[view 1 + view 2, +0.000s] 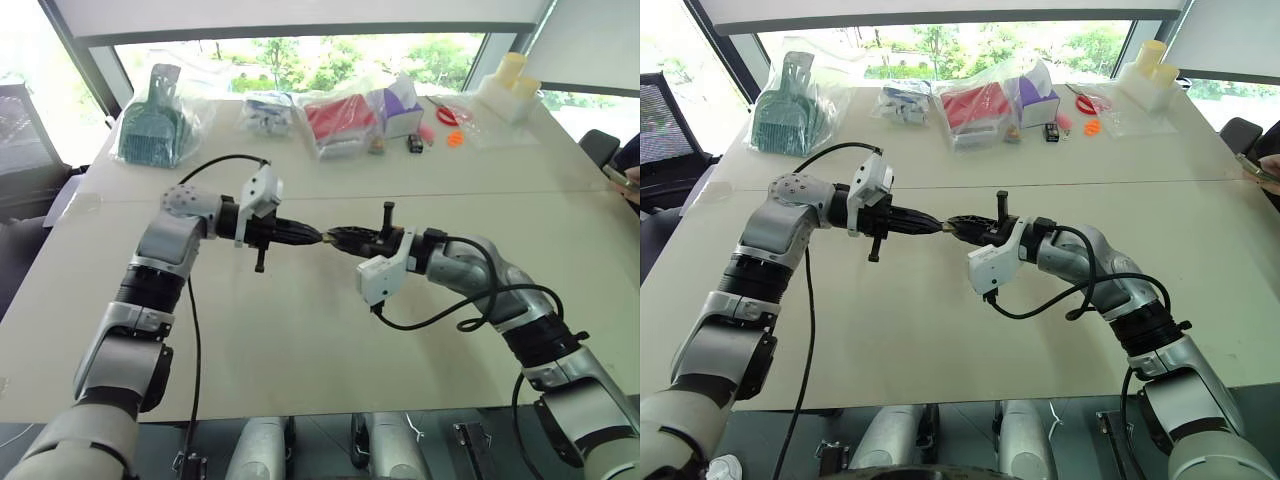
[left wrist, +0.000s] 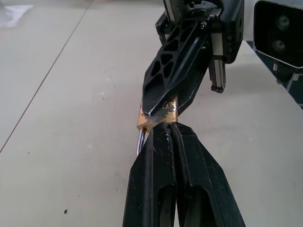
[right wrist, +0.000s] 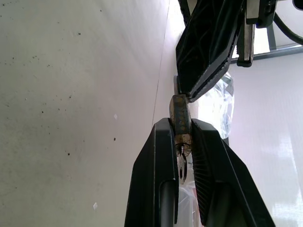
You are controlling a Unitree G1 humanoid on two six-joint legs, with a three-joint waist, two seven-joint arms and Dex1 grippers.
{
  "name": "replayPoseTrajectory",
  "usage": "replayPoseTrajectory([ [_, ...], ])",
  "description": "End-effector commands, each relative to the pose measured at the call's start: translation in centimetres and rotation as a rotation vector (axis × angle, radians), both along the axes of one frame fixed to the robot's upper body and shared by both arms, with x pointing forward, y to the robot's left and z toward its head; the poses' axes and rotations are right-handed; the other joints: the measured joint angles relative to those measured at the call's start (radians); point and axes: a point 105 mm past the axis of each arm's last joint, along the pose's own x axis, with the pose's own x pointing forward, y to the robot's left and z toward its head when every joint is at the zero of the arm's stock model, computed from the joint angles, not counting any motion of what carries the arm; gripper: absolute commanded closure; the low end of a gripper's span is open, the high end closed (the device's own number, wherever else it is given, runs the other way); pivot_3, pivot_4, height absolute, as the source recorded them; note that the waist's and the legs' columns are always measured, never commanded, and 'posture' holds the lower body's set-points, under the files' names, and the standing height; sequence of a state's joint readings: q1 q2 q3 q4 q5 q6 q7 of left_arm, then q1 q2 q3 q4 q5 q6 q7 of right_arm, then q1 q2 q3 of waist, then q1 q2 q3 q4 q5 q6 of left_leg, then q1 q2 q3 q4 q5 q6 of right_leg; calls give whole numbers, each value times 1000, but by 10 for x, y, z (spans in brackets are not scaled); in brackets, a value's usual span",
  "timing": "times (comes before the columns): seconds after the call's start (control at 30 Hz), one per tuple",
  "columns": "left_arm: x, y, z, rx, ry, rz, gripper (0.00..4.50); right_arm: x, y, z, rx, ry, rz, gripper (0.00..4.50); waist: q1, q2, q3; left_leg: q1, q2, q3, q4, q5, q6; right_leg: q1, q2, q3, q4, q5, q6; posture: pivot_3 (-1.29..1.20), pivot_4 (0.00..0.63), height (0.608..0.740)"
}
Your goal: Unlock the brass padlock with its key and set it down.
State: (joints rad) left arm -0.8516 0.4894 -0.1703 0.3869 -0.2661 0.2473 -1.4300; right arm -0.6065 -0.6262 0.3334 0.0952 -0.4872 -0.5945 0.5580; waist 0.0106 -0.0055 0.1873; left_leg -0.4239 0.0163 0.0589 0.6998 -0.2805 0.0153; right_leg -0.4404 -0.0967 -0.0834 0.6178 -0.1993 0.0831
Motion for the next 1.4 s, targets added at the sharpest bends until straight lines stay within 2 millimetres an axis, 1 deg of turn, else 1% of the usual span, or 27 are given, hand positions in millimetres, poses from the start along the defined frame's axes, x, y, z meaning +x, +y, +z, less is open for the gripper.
replayPoseTrajectory([
  [0.03, 0, -1, 1, 17, -29, -2, 4428, -3, 5, 19, 48, -53, 27, 4500, 0, 0, 0, 0, 0, 0, 0, 0, 0, 0, 0, 0, 0, 0, 0, 0, 150, 740],
  [0.37, 11, 3, -6, 33, -64, 52, 4428, -4, 7, 21, 51, -55, 36, 4500, 1, 0, 0, 0, 0, 0, 0, 0, 0, 0, 0, 0, 0, 0, 0, 0, 150, 740],
  [0.5, 19, 4, -8, 49, -98, 87, 4428, -5, 7, 21, 49, -55, 38, 4500, 0, 0, 0, 0, 0, 0, 0, 0, 0, 0, 0, 0, 0, 0, 0, 0, 150, 740],
  [0.67, 26, 5, -6, 29, -118, 124, 4428, -6, 8, 20, 49, -50, 39, 4500, 1, 0, 0, 0, 0, 0, 0, 0, 0, 0, 0, 0, 0, 0, 0, 0, 150, 740],
  [0.73, 25, 7, -8, 35, -112, 125, 4428, -5, 8, 17, 49, -40, 36, 4500, 1, 0, 0, 0, 0, 0, 0, 0, 0, 0, 0, 0, 0, 0, 0, 0, 150, 740],
  [0.87, 21, 18, -13, 51, -96, 131, 4428, -2, 5, 6, 41, 5, 14, 4500, -1, 0, 0, 0, 0, 0, 0, 0, 0, 0, 0, 0, 0, 0, 0, 0, 150, 740],
  [0.97, 17, 29, -15, 52, -84, 163, 4428, 6, 1, -15, 3, 48, -20, 4500, -3, 0, 0, 1, 0, 0, 0, 0, 0, 0, 0, 0, 1, 0, 0, 0, 150, 740],
  [1.1, 10, 39, -19, 55, -73, 202, 4428, 13, 0, -36, -21, 108, -46, 4500, -5, 0, 0, 1, 0, 0, 0, 0, 0, 0, 0, 0, 1, 0, 0, 0, 150, 740],
  [1.2, 3, 42, -23, 55, -64, 221, 4428, 16, -1, -52, -52, 134, -52, 4500, -3, 0, 0, 0, 0, 0, 0, 0, 0, 0, 0, 0, 1, 0, 0, 0, 150, 740],
  [1.3, -7, 44, -27, 55, -59, 228, 4428, 13, -1, -67, -95, 160, -40, 4500, -3, 0, 0, 1, 0, 0, 0, 0, 0, 0, 0, 1, 1, 0, 0, 0, 150, 740],
  [1.37, -13, 45, -27, 51, -53, 231, 4500, 9, 0, -69, -93, 176, -29, 3522, -4, 0, 0, 1, 0, 0, 0, 0, 0, 0, 0, 1, 1, 0, 0, 0, 150, 740],
  [1.4, -15, 45, -26, 49, -49, 236, 4500, 7, -1, -69, -90, 183, -26, 3238, -4, 0, 0, 1, 0, -1, 0, 0, 0, 0, 0, 1, 1, 0, 0, 0, 150, 740],
])
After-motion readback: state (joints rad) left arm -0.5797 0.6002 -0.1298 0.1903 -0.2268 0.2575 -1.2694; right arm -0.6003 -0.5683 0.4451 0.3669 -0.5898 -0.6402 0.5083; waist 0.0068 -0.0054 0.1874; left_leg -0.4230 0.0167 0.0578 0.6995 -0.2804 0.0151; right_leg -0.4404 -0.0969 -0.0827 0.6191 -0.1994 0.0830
